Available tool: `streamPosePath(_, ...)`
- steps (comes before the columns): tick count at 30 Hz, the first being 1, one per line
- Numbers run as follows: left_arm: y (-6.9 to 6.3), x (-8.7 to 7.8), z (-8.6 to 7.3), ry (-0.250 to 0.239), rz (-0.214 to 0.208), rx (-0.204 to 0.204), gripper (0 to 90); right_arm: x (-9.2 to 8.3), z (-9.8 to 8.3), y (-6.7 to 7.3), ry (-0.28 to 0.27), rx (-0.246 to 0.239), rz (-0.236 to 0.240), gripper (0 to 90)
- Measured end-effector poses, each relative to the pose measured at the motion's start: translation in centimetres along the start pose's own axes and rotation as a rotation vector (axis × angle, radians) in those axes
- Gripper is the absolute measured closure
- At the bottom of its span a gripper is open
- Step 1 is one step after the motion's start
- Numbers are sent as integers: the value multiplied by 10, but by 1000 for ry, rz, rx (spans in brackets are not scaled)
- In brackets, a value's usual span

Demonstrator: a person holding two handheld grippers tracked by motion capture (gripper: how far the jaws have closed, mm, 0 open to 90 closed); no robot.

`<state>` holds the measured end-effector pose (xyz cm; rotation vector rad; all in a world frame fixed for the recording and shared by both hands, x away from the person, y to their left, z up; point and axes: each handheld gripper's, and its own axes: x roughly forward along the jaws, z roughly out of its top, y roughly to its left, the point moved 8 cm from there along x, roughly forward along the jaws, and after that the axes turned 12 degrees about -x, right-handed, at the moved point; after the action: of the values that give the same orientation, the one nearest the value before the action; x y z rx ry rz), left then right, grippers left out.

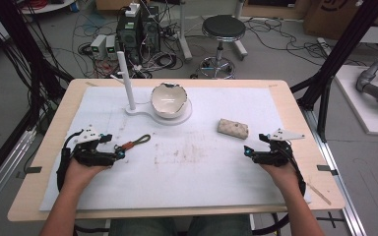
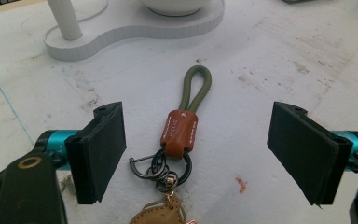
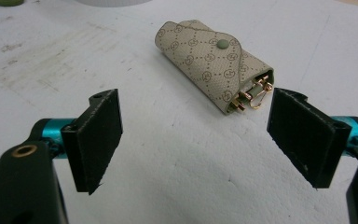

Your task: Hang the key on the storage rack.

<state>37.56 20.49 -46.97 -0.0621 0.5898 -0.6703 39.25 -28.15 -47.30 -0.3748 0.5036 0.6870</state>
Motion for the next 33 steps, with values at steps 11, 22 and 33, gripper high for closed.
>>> streamPosePath(11,0,0,0,-2,2,-3,193,-1,-1,2,-4,-9,1,184)
streamPosePath(22,2,1,1,-1,5,-1,193,-1,-1,4,6,-12,5,183)
streamPosePath(33,5,12,6,28,10,5,193,-6,-7,6,10,-15,10,184)
